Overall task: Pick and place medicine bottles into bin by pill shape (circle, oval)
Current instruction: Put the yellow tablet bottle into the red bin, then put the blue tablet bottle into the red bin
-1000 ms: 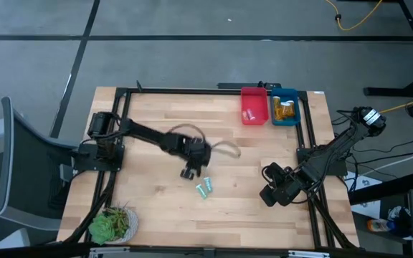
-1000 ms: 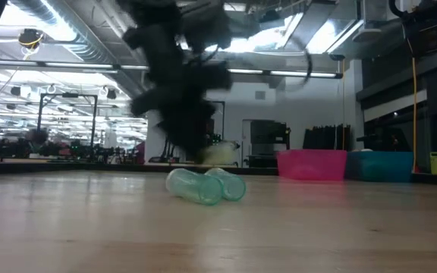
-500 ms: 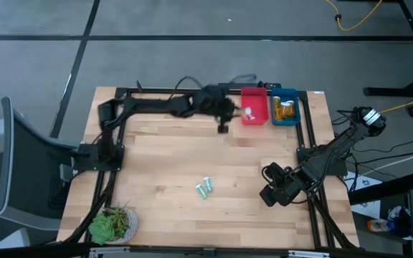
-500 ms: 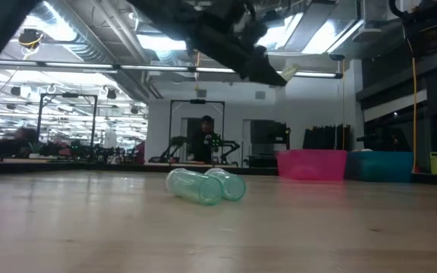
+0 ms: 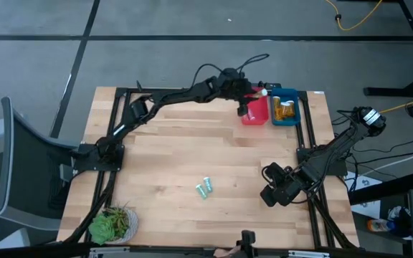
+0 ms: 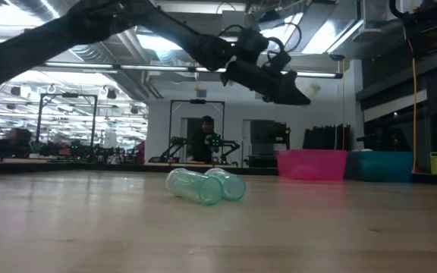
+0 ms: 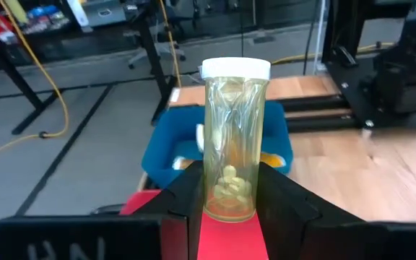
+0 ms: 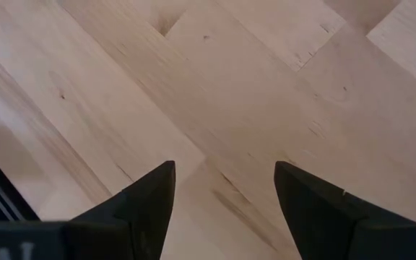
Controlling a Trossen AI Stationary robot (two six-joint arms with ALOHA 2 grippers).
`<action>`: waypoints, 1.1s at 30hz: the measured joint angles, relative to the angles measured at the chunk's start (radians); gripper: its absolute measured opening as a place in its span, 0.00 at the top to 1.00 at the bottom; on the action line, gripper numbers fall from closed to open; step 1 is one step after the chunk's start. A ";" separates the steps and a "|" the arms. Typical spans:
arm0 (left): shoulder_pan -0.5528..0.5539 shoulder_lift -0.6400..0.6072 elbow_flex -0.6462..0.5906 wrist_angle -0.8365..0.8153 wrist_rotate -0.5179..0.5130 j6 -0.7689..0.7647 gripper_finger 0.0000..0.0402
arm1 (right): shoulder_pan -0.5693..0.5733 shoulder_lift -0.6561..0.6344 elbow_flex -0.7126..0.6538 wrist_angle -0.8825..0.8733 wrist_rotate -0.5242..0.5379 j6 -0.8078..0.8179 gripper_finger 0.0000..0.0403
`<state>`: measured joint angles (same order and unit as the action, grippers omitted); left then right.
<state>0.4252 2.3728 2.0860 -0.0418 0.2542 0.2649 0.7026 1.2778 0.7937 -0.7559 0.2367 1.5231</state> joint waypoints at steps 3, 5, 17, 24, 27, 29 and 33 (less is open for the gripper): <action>-0.003 0.027 0.008 -0.003 0.004 -0.001 0.76 | 0.000 0.000 0.000 -0.002 0.000 -0.008 0.41; -0.003 0.043 0.009 -0.001 0.005 -0.002 0.76 | 0.000 0.000 0.000 -0.003 -0.001 -0.009 0.41; 0.013 0.047 0.009 0.009 0.000 -0.017 0.76 | 0.000 0.000 0.000 -0.005 -0.002 -0.009 0.41; 0.010 0.047 0.009 0.006 0.004 0.004 0.71 | 0.000 0.000 0.000 -0.005 -0.002 -0.009 0.41; 0.011 0.047 0.009 0.006 0.003 0.005 0.69 | 0.000 0.000 0.000 -0.005 -0.002 -0.009 0.41; 0.012 0.047 0.009 0.006 0.001 0.005 0.67 | 0.000 0.000 0.000 -0.005 -0.002 -0.009 0.41; 0.011 0.047 0.009 0.006 0.001 0.007 0.65 | 0.000 0.000 0.000 -0.005 -0.002 -0.009 0.41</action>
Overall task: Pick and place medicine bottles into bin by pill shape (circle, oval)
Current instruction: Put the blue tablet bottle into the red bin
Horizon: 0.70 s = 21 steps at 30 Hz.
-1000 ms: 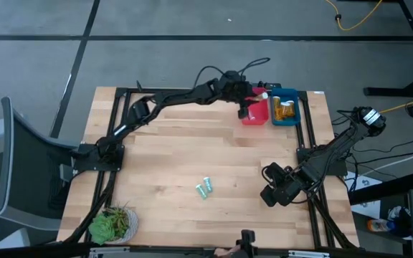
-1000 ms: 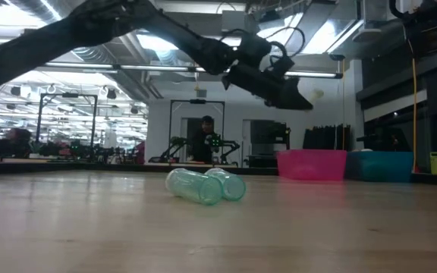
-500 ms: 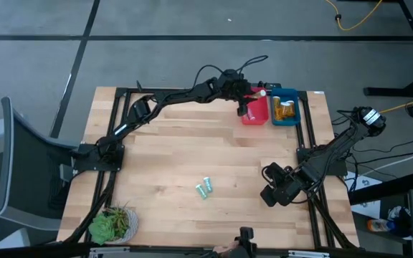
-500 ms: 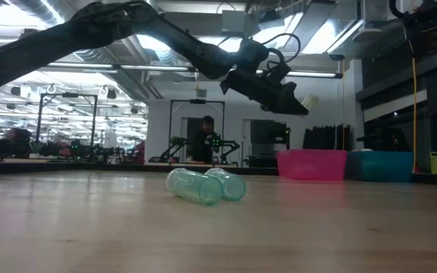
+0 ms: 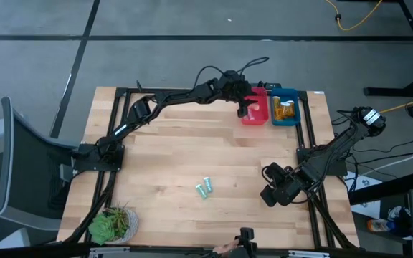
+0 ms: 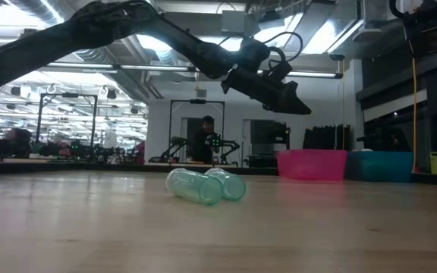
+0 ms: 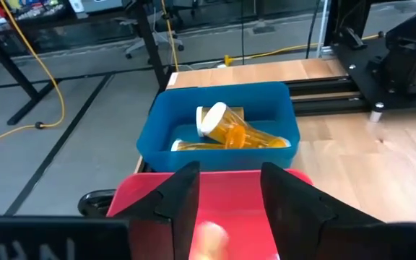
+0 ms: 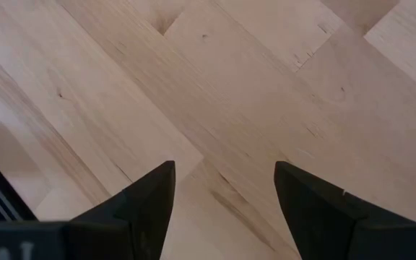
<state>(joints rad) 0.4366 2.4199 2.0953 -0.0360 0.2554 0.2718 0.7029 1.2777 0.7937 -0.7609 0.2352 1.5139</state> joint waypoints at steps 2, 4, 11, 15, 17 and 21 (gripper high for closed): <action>-0.001 0.000 0.000 0.000 0.000 0.000 0.64 | 0.000 0.000 0.000 0.000 0.000 -0.001 0.41; -0.001 0.000 0.000 0.000 -0.007 -0.001 0.63 | 0.000 0.000 0.000 0.000 0.000 -0.002 0.41; -0.002 -0.014 -0.002 -0.048 -0.044 -0.142 0.63 | 0.000 0.000 0.000 -0.001 0.000 -0.003 0.41; -0.018 -0.072 -0.002 -0.148 -0.047 -0.163 0.63 | 0.000 0.000 0.000 -0.001 0.000 -0.004 0.41; -0.034 -0.107 -0.001 -0.230 -0.055 -0.180 0.63 | 0.000 0.000 0.000 -0.004 0.000 -0.004 0.41; -0.070 -0.174 -0.001 -0.482 -0.055 -0.172 0.63 | 0.000 0.000 0.000 -0.007 0.002 -0.004 0.41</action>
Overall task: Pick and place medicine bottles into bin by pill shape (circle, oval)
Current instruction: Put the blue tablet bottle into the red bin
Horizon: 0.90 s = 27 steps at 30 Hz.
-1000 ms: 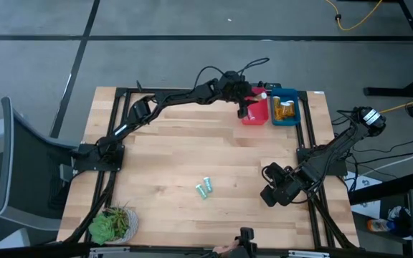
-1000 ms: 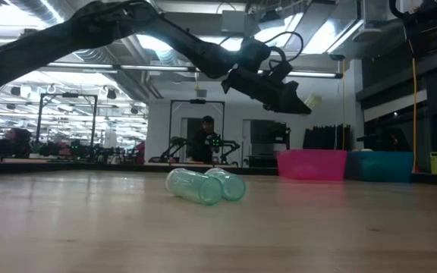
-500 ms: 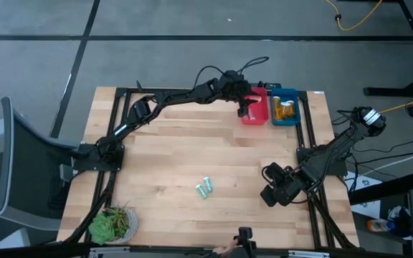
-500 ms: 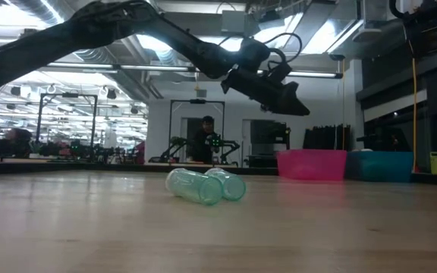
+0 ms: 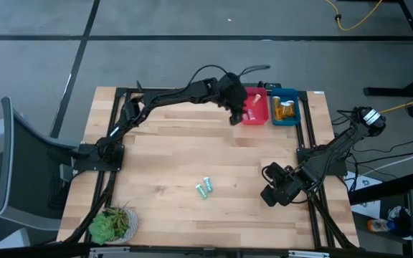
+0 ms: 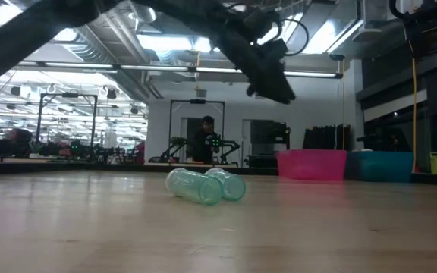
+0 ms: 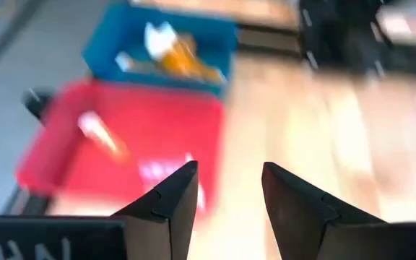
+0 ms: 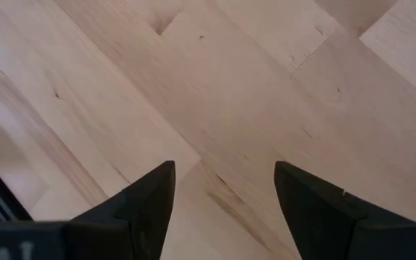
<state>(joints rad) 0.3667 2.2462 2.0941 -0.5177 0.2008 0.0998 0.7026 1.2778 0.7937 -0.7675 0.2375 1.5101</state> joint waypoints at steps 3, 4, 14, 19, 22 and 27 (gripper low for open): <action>-0.028 -0.041 0.000 -0.184 -0.006 0.049 0.63 | 0.000 0.000 0.000 0.000 0.003 0.000 0.41; -0.038 -0.050 0.000 -0.244 -0.007 0.072 0.63 | 0.000 0.000 0.000 0.000 0.004 0.000 0.41; -0.166 -0.085 0.000 -0.823 -0.025 0.228 0.63 | 0.000 0.000 0.000 0.000 0.005 0.005 0.41; -0.232 -0.084 0.000 -1.053 -0.025 0.270 0.63 | 0.000 0.000 0.000 -0.001 0.005 0.006 0.41; -0.266 -0.085 0.000 -1.051 -0.023 0.250 0.63 | 0.000 0.000 0.000 0.000 0.006 0.007 0.41; -0.329 -0.093 -0.031 -1.051 -0.025 0.224 0.63 | 0.000 0.000 0.000 0.018 0.024 0.013 0.41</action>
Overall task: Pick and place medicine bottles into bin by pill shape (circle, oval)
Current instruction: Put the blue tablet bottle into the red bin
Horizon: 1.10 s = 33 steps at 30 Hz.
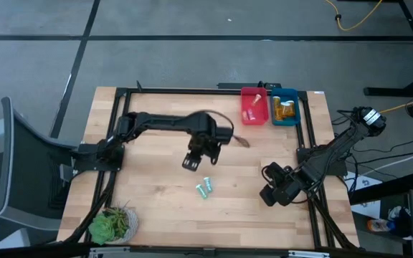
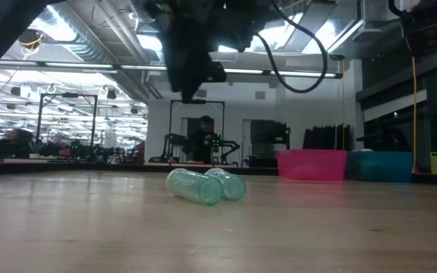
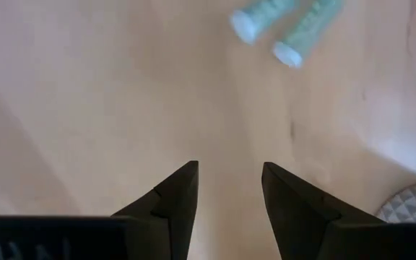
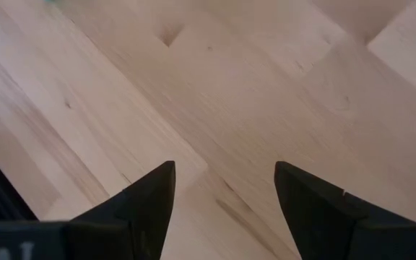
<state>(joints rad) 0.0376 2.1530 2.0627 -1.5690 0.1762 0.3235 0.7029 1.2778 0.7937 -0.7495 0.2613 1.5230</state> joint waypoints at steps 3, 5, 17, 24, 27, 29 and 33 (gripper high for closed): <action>-0.037 -0.029 -0.079 0.009 0.002 0.001 0.63 | 0.000 0.000 0.000 0.011 0.008 0.001 0.41; -0.056 -0.057 -0.156 0.018 0.003 -0.001 0.63 | 0.000 0.000 0.000 0.017 0.008 0.002 0.41; -0.208 -0.395 -0.770 0.467 0.120 -0.320 0.64 | 0.000 0.004 0.000 0.025 0.056 -0.002 0.41; -0.339 -0.422 -0.930 0.861 0.133 -0.347 0.64 | 0.000 0.004 0.000 0.026 0.060 -0.005 0.41; -0.358 -0.405 -0.934 1.012 0.135 -0.321 0.64 | 0.000 0.004 0.000 0.031 0.060 -0.005 0.41; -0.358 -0.389 -0.934 1.079 0.134 -0.289 0.64 | 0.000 0.005 0.000 0.037 0.059 -0.005 0.41; -0.348 -0.334 -0.934 1.125 0.162 -0.268 0.64 | 0.000 0.005 0.000 0.044 0.055 -0.005 0.41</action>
<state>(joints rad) -0.3104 1.8190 1.1286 -0.4439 0.3379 0.0551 0.7029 1.2823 0.7937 -0.7055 0.3162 1.5179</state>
